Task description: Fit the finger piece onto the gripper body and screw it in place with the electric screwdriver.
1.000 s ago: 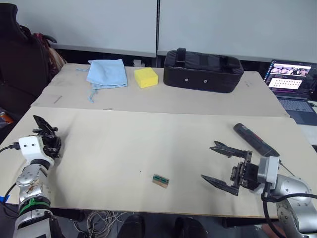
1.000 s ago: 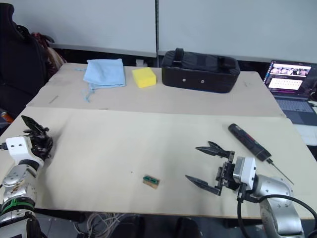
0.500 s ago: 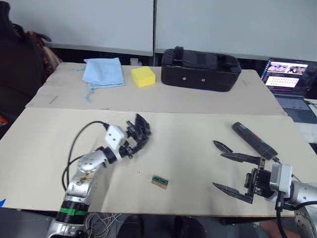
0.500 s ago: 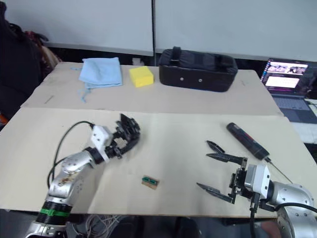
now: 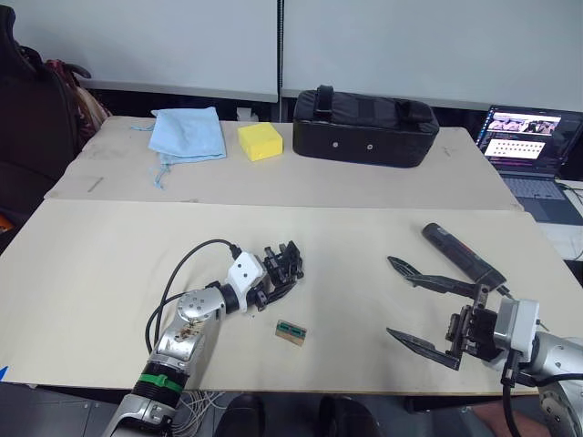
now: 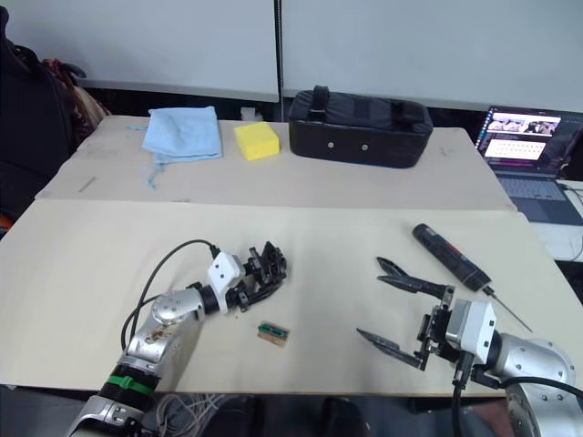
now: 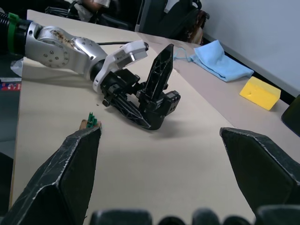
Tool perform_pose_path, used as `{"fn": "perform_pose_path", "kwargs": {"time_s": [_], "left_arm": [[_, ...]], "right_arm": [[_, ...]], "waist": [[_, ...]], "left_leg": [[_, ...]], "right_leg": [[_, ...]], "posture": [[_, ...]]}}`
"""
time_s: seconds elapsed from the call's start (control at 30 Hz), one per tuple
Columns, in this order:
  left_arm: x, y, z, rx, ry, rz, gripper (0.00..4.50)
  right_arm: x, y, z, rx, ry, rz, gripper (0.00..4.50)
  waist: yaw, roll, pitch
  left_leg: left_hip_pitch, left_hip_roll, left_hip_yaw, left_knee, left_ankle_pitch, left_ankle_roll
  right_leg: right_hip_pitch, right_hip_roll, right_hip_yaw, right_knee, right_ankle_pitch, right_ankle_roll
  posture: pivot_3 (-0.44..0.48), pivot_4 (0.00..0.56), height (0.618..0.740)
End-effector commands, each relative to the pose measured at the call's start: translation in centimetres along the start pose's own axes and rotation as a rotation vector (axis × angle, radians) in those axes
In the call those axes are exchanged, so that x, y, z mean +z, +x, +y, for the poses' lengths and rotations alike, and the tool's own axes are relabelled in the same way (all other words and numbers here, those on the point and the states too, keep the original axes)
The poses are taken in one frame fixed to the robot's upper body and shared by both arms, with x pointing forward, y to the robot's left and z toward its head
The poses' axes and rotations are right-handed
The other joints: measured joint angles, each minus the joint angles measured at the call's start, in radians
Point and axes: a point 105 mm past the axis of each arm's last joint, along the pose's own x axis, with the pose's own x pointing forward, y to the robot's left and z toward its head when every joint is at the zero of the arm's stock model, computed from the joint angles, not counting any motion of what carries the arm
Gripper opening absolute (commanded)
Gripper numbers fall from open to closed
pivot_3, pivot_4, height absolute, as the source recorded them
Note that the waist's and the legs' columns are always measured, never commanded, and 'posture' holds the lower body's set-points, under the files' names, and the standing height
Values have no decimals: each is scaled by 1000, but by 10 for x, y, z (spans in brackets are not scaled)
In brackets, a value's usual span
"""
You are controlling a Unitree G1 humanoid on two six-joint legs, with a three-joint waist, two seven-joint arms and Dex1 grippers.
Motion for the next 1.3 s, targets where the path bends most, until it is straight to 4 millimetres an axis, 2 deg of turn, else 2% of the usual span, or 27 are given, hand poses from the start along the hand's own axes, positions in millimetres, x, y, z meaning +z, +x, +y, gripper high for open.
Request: {"fn": "perform_pose_path", "kwargs": {"time_s": [0.03,0.07,0.1,0.17,0.33,0.47,0.73,0.83,0.93,1.03,1.13,1.3], "left_arm": [[11,-3,3,-25,8,-37,2844],[12,-5,3,-39,8,-35,3387],[13,-7,4,-54,12,-31,3586],[14,-10,5,-93,5,-29,4443],[18,-18,13,-194,13,-3,4486],[17,-19,15,-341,-19,59,4486],[10,-1,26,-413,22,86,4486],[11,7,23,-429,16,52,4486],[3,9,20,-441,32,67,4486],[1,8,22,-421,78,56,3643],[-2,2,25,-406,67,48,2336],[18,-1,36,-265,4,-64,2343]], "right_arm": [[7,3,0,-8,-9,-20,4500],[7,3,0,-8,-3,-21,4500],[7,3,0,-9,1,-21,4500],[7,3,1,-10,2,-22,4500],[8,3,1,-10,7,-24,4500],[9,4,0,-19,24,-34,4500],[11,6,2,-9,28,-32,4500],[11,5,2,-17,26,-24,4500],[12,4,2,-21,24,-15,4500],[14,4,2,-22,21,-14,4500],[14,4,2,-29,21,-10,4500],[13,4,5,-30,29,-9,4500]], "waist": [[-1,0,0],[-1,0,0],[-1,0,0],[-1,0,0],[0,0,0],[0,1,0],[2,0,0],[2,0,0],[-1,0,0],[-2,0,0],[-2,0,0],[-7,0,0]], "left_leg": [[0,0,0,0,0,0],[0,0,0,0,0,0],[1,0,0,0,0,0],[1,1,0,0,0,0],[2,1,0,0,0,0],[1,0,1,0,0,0],[1,0,1,1,0,0],[1,0,1,1,0,0],[1,0,1,1,0,0],[1,0,1,1,0,0],[2,0,1,1,0,0],[2,1,1,1,0,0]], "right_leg": [[0,0,0,0,0,0],[0,0,1,0,0,-1],[0,0,1,0,0,-1],[0,1,1,1,-1,-2],[0,1,1,1,-1,-3],[0,1,1,1,-1,-3],[0,1,2,1,-1,-2],[0,1,2,1,0,0],[0,1,2,1,2,3],[0,2,3,1,2,3],[0,2,3,2,2,3],[0,2,4,2,2,3]], "posture": [[0,150,740],[0,150,740],[0,150,740],[0,150,740],[0,150,740],[0,150,740],[0,150,740],[0,150,740],[0,150,740],[0,150,740],[0,150,740],[0,150,740]]}}
